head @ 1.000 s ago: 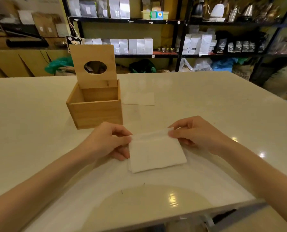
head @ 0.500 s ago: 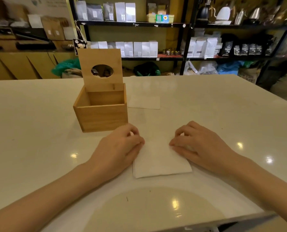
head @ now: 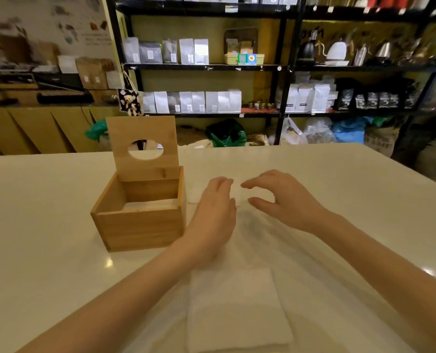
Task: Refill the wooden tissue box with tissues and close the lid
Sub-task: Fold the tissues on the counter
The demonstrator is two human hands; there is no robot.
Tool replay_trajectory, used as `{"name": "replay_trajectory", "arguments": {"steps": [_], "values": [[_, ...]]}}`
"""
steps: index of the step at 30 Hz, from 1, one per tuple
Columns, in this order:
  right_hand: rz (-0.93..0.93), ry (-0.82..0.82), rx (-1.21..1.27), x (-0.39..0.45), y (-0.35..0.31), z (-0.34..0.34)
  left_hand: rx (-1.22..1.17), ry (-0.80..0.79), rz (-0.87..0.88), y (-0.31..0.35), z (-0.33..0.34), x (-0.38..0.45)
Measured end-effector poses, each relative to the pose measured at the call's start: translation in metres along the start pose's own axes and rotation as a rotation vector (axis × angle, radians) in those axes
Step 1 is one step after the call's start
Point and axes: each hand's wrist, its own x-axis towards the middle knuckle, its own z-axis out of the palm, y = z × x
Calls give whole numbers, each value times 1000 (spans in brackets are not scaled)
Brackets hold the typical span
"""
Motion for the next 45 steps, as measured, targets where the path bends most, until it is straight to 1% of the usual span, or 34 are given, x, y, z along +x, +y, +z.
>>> {"name": "replay_trajectory", "arguments": {"steps": [4,7,10,14,17,20,21,25,27,29,30,33,35,38,40,42,43,45], "values": [[-5,-76,-27,17,14,31,55,-53,-122,-19,27,17],[-19,-114,-72,20,21,41,153,-86,-157,-28,32,21],[-52,-72,-107,20,27,45,224,-90,-112,-34,31,21],[-130,54,-188,13,37,46,205,-108,-92,-38,31,20],[-181,44,-186,2,39,41,209,-70,-55,-39,31,18],[-176,22,-168,-8,40,38,200,-9,-11,-37,30,16],[-150,19,-136,-10,39,37,189,3,-6,-35,29,16],[68,51,118,-16,36,30,145,32,-1,-30,23,14],[138,62,234,-22,31,24,-3,63,-3,-27,20,12],[183,106,359,-29,24,14,-216,73,-33,-20,11,5],[199,133,413,-32,20,9,-274,65,-29,-16,5,2],[218,189,535,-40,7,-9,-260,54,43,-6,-14,-9],[223,210,627,-45,-5,-23,-290,37,57,3,-28,-17],[177,213,623,-54,-26,-40,-376,-28,40,17,-48,-30],[176,237,659,-59,-41,-48,-475,-71,-12,21,-61,-42],[232,258,765,-64,-51,-52,-572,-134,-93,22,-71,-52],[275,242,827,-67,-55,-53,-618,-181,-142,20,-75,-55],[357,141,934,-74,-63,-52,-679,-304,-239,14,-80,-65]]}}
